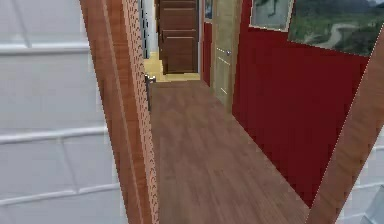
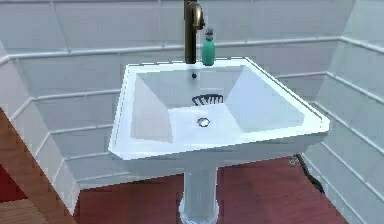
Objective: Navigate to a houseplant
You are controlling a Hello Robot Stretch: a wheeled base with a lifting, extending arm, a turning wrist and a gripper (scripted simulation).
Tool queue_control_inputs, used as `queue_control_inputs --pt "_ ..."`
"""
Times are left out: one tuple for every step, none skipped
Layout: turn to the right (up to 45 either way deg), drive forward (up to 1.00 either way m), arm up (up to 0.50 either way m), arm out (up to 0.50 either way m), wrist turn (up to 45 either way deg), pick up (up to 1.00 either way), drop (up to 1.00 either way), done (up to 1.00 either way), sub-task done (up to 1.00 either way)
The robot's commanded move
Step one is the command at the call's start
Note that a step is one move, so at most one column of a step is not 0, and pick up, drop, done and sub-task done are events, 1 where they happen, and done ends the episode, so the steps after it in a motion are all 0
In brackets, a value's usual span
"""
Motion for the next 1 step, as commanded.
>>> queue_control_inputs --pt "0.0 1.00 0.00 0.00 0.0 0.00 0.00 0.00 0.00"
